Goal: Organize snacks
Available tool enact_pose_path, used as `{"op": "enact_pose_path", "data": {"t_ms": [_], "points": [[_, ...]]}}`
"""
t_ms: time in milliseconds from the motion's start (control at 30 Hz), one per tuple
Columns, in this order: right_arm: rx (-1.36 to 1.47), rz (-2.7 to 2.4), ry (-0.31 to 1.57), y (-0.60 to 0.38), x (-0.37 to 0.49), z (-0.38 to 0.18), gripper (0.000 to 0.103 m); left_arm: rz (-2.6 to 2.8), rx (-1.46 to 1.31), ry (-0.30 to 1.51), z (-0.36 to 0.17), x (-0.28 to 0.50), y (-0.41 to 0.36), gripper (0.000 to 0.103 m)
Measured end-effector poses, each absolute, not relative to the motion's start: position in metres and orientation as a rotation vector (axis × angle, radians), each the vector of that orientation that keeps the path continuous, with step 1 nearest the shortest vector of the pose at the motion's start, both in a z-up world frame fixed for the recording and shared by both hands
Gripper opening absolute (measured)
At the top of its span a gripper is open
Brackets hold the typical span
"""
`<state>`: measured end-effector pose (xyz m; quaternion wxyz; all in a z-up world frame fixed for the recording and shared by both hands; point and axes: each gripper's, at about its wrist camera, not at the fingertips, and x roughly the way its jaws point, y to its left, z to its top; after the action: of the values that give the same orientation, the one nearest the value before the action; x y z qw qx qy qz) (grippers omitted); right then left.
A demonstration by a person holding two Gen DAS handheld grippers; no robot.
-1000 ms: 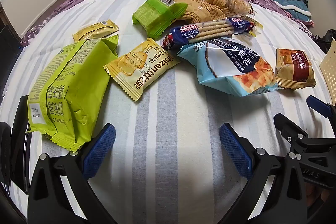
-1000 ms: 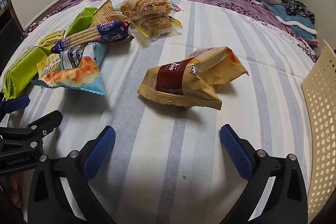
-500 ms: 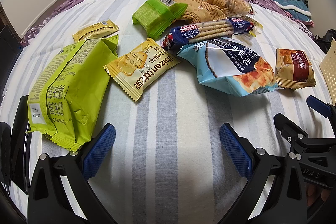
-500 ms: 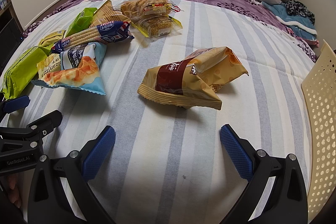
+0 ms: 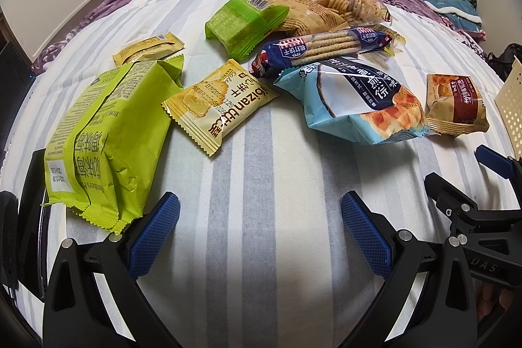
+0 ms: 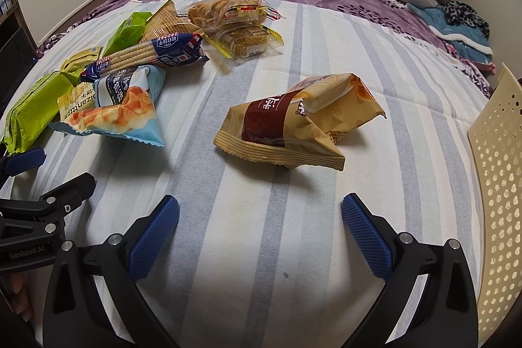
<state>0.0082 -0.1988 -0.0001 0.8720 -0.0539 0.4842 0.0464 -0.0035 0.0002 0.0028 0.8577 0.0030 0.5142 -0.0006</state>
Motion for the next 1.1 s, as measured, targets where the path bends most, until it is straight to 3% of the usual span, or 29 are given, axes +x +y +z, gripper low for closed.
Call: {"op": "enact_pose_path", "data": {"t_ms": [1100], "points": [[-0.113, 0.095, 1.009, -0.1992, 0.0063, 0.0013, 0.098, -0.002, 0.008, 1.080, 0.0049, -0.0092, -0.0036, 0.101]]}}
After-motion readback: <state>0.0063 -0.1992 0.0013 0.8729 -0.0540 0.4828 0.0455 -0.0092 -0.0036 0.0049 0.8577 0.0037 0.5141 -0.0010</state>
